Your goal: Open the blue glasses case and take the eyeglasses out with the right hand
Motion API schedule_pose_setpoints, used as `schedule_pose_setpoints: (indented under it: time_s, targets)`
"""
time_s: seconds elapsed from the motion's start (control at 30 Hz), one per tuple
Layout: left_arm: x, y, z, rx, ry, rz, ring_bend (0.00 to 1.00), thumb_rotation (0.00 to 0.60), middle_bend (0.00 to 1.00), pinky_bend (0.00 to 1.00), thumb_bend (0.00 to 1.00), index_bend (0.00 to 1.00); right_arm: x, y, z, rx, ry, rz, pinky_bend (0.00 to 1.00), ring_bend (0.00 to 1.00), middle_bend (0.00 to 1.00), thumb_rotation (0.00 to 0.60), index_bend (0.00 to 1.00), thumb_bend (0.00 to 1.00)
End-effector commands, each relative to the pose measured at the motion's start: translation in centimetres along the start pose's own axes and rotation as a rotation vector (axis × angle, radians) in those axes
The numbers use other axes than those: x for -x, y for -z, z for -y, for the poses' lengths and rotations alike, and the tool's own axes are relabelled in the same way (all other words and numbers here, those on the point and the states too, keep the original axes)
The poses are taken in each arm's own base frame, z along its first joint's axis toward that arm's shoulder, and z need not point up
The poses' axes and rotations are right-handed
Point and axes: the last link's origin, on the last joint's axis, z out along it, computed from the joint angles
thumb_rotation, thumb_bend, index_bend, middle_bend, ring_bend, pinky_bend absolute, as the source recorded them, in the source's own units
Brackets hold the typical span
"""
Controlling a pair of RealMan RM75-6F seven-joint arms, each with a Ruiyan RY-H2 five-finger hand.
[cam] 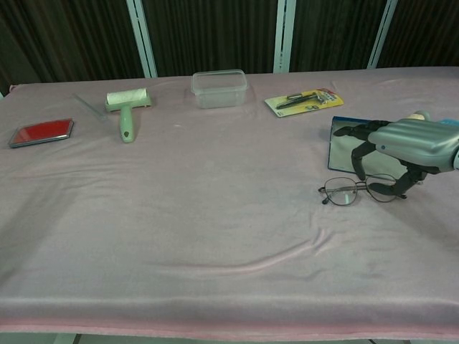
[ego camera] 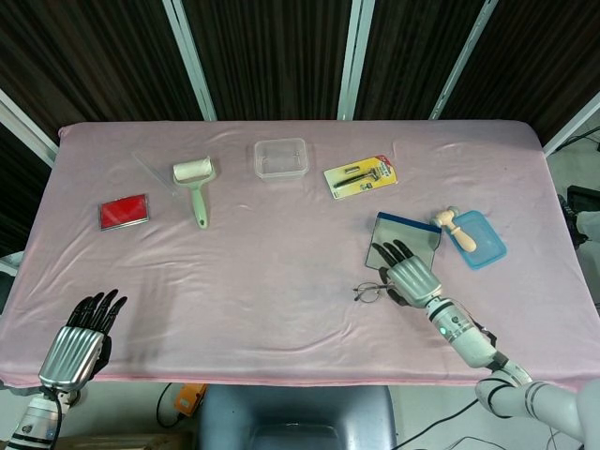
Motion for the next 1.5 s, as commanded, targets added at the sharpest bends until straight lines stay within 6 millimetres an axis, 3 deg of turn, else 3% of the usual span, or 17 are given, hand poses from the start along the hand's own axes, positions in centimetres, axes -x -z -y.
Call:
schedule_pose_setpoints:
  time_s: [0.03,1.2,1.5]
  targets:
    - [0.0,0.0,0.0,0.001,0.001,-0.001,0.00,0.600,0.00,0.12,0.72,0.00,0.0,-0.1,0.1,-0.001,-0.006,0.000,0.00,0.00,0.00,0.600,0.63,0.52]
    - [-0.1,0.1,0.1,0.002,0.003,-0.002,0.00,0.600,0.00,0.12,0.72,0.00,0.1,-0.7,0.9,-0.014,-0.036,-0.013,0.00,0.00,0.01,0.600,0.68,0.58]
    - [0.0,0.0,0.0,0.002,0.002,0.003,0.00,0.600,0.00,0.12,0.72,0.00,-2.0,-3.6,4.2,-0.062,-0.101,-0.054,0.00,0.00,0.02,0.600,0.68,0.58]
